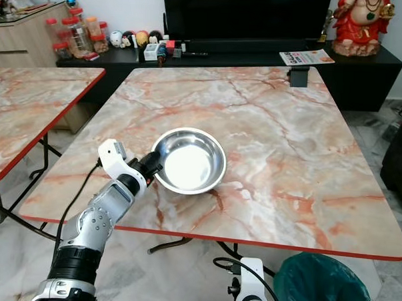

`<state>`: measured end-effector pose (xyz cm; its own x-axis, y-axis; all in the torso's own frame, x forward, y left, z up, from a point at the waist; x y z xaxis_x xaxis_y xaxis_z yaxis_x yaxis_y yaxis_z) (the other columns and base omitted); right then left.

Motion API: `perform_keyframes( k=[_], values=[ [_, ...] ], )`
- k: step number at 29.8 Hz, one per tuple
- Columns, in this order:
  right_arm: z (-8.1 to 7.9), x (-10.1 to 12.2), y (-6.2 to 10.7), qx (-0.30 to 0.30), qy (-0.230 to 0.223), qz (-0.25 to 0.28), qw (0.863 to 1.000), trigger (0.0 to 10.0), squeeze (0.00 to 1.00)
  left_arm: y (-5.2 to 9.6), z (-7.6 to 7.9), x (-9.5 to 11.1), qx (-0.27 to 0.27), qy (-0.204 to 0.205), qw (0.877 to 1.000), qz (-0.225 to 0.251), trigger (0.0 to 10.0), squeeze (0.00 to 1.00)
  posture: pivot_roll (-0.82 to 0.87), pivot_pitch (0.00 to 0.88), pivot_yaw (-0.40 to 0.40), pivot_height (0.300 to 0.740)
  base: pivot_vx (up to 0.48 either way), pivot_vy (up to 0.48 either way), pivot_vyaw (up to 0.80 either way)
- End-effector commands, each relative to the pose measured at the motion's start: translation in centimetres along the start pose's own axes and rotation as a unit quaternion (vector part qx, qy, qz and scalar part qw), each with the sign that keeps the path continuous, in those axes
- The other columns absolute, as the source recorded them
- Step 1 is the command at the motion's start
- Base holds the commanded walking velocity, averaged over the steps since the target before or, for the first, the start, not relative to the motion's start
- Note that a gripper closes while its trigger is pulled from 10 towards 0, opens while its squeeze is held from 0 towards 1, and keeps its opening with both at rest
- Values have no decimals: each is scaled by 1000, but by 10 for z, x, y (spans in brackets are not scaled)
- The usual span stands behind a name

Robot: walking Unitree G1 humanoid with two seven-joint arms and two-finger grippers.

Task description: Setting the table

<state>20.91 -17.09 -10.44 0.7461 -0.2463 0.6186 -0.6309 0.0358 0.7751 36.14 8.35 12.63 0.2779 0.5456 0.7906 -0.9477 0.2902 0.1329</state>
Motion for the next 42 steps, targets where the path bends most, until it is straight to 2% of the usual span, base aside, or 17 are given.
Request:
perform_keyframes(
  k=[1,2,7,13,24,25,26,27,39,42],
  values=[
    [-3,-1,0,2,-5,-1,1000,10000,0,-3,5,6,-8,25,1000,1,10000,0,21,0,108,740,0,0,0],
    [-3,-1,0,1,-5,-1,1000,10000,0,-3,7,4,-14,39,999,-9,10000,0,19,0,110,740,0,0,0],
    [-4,-1,0,2,-5,-1,1000,10000,0,-5,16,-6,-23,18,999,-37,10000,0,17,0,112,740,0,0,0],
    [-4,-1,0,2,-5,-1,1000,10000,0,-4,15,-24,-15,-3,996,-86,10000,0,18,0,110,740,0,0,0],
    [-4,0,0,2,-6,1,1000,10000,0,-3,13,-34,-13,-23,992,-120,10000,0,18,0,109,740,0,0,0],
    [-4,1,0,2,-6,1,1000,10000,0,-2,13,-35,-13,-25,992,-122,10000,663,18,0,108,740,0,0,0],
    [-4,1,0,2,-5,1,1000,10000,0,-2,13,-36,-13,-26,992,-124,10000,663,19,0,108,740,0,0,0],
    [-4,1,-1,2,-6,1,1000,10000,0,-2,13,-36,-13,-30,992,-126,10000,1000,19,0,108,740,0,0,0],
    [-4,3,-1,2,-4,3,1000,10000,0,-1,10,-35,-9,-61,990,-126,10000,1000,19,0,106,740,0,0,0],
    [-3,2,-1,1,-3,2,1000,10000,0,-1,6,-31,1,-93,989,-119,10000,1000,21,0,103,740,0,0,0]
  ],
)
Point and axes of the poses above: a point about 5 cm out from each wrist's last joint towards the gripper, its own y axis pointing back from the gripper into the wrist, its own x axis along the axis of the wrist's last joint, z = x × y, the point moved 3 cm from there along -y, pointing out of the wrist towards the gripper, and after that the axes turned 13 degrees about -y, right-handed, at the moved point
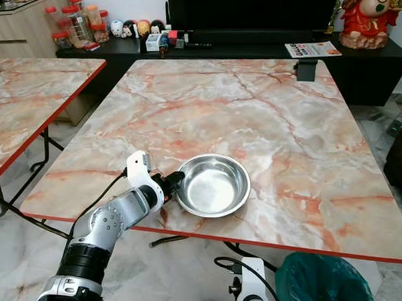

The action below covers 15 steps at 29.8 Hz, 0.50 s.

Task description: Setting the table

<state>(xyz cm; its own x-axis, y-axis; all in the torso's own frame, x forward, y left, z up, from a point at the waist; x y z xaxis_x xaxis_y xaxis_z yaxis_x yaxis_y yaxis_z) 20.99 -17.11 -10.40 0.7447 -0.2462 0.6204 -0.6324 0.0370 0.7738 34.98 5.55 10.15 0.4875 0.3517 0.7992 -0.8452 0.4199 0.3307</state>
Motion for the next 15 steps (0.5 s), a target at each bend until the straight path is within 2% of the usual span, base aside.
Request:
perform_keyframes(
  k=[1,4,8,12,15],
  values=[
    [-2,1,-1,1,-4,1,1000,10000,0,2,-6,9,20,-64,998,11,10000,0,21,0,102,740,0,0,0],
    [-2,1,0,2,-3,0,1000,10000,0,4,-8,9,25,-112,993,16,10000,0,24,0,101,740,0,0,0],
    [-2,1,0,2,-3,0,1000,10000,0,6,-9,9,26,-131,991,18,10000,0,24,0,100,740,0,0,0],
    [-2,1,0,2,-3,1,1000,10000,0,11,-14,13,30,-122,991,34,10000,0,25,0,99,740,0,0,0],
    [-2,1,0,3,-2,1,1000,10000,0,16,-19,20,28,-100,993,54,10000,0,31,0,96,740,0,0,0]
  ],
)
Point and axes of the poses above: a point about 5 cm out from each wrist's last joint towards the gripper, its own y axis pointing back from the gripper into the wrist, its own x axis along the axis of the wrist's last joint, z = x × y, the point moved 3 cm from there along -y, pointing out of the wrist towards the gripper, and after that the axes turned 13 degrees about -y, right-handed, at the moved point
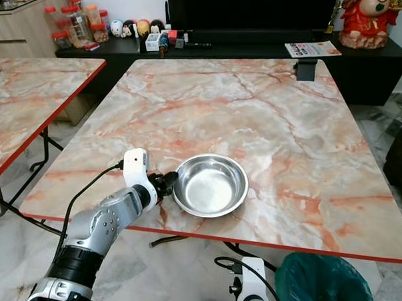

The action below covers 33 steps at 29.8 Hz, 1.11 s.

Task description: Setting the table

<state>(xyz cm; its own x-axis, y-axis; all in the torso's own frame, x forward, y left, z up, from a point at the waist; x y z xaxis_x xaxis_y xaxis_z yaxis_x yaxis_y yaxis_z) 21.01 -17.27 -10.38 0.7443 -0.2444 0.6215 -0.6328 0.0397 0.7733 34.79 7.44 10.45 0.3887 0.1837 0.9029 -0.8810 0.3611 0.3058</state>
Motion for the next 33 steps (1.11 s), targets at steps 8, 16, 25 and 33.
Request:
perform_keyframes(
  k=[8,16,25,33],
  values=[
    [-4,1,0,6,0,0,1000,10000,0,9,-12,13,-13,77,996,38,10000,0,31,0,93,740,0,0,0],
    [-4,2,-1,5,-2,1,1000,10000,0,21,-53,37,84,30,989,116,10000,0,35,0,90,740,0,0,0],
    [-3,1,0,6,1,1,1000,10000,0,88,-150,67,317,-89,920,214,10000,0,45,0,82,740,0,0,0],
    [-2,0,0,6,3,-1,1000,10000,0,156,-222,24,520,-170,824,148,10000,0,54,4,78,740,0,0,0]
  ],
)
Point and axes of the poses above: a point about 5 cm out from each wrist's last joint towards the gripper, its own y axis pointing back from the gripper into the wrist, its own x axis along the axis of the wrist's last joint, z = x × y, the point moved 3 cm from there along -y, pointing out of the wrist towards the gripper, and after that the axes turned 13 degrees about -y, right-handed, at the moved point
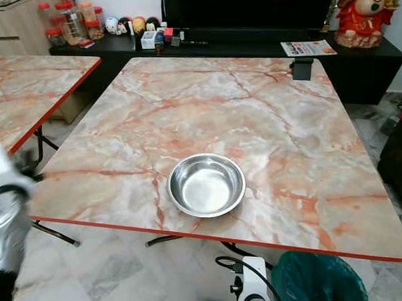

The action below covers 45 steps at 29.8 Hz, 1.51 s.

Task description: Setting the table

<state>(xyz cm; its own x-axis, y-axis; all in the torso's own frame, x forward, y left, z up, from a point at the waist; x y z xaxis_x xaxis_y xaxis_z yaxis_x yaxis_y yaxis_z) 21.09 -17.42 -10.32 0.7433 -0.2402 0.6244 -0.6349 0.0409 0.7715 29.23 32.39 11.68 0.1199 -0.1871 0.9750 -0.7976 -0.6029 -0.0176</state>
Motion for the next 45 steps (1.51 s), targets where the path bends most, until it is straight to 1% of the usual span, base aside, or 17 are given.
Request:
perform_keyframes(
  k=[1,2,4,6,7,9,13,15,17,19,23,26,30,31,34,38,45],
  values=[
    [-3,-2,0,6,1,-3,1000,10000,0,5,-24,-23,55,-36,998,-23,10000,0,55,4,78,740,0,0,0],
    [-3,-2,0,6,1,-3,1000,10000,0,5,-24,-23,55,-36,998,-23,10000,0,55,4,78,740,0,0,0],
    [-3,-2,0,6,1,-3,1000,10000,0,11,-38,-45,83,-85,992,-48,10000,0,54,4,77,740,0,0,0],
    [-3,-3,0,7,1,-4,1000,10000,0,21,-49,-74,95,-128,983,-93,10000,0,54,4,77,740,0,0,0],
    [-3,-3,0,6,2,-4,1000,10000,0,31,-54,-99,90,-153,974,-137,10000,0,49,2,75,740,0,0,0],
    [-3,-3,0,5,2,-3,1000,10000,0,43,-58,-125,78,-176,963,-189,10000,0,49,3,75,740,0,0,0],
    [-3,-3,0,5,2,-4,1000,10000,0,46,-60,-130,78,-174,961,-198,10000,0,49,3,75,740,0,0,0],
    [0,-3,1,1,4,-5,1000,10000,0,72,-38,-172,-27,-177,936,-302,10000,0,43,0,69,740,0,0,0],
    [2,-3,1,-3,8,-7,1000,10000,0,99,-10,-197,-135,-162,907,-364,10000,0,39,0,67,740,0,0,0],
    [3,-4,1,-6,9,-8,1000,10000,0,111,11,-203,-203,-160,892,-372,10000,0,39,0,67,740,0,0,0],
    [8,-5,1,-16,17,-16,1000,10000,0,135,48,-209,-290,-150,865,-381,10000,0,14,0,69,740,0,0,0],
    [11,-5,1,-17,14,-15,1000,10000,0,144,66,-210,-327,-173,850,-375,10000,0,-1,0,72,740,0,0,0],
    [15,-7,2,-25,9,-17,1000,10000,0,153,83,-209,-359,-164,837,-379,10000,0,-13,0,75,740,0,0,0],
    [15,-8,2,-26,8,-18,999,10000,0,159,92,-208,-391,-176,824,-371,10000,0,-21,0,80,740,0,0,0],
    [16,-9,3,-28,4,-18,999,10000,0,163,100,-207,-410,-192,815,-362,10000,0,-29,0,83,740,0,0,0],
    [17,-10,3,-29,1,-18,999,10000,0,165,102,-207,-406,-181,816,-369,10000,0,-32,0,81,740,0,64,0],
    [16,-11,3,-29,-3,-19,999,10000,0,171,89,-216,-391,-193,811,-390,10000,0,-46,0,91,740,0,442,0]
  ],
)
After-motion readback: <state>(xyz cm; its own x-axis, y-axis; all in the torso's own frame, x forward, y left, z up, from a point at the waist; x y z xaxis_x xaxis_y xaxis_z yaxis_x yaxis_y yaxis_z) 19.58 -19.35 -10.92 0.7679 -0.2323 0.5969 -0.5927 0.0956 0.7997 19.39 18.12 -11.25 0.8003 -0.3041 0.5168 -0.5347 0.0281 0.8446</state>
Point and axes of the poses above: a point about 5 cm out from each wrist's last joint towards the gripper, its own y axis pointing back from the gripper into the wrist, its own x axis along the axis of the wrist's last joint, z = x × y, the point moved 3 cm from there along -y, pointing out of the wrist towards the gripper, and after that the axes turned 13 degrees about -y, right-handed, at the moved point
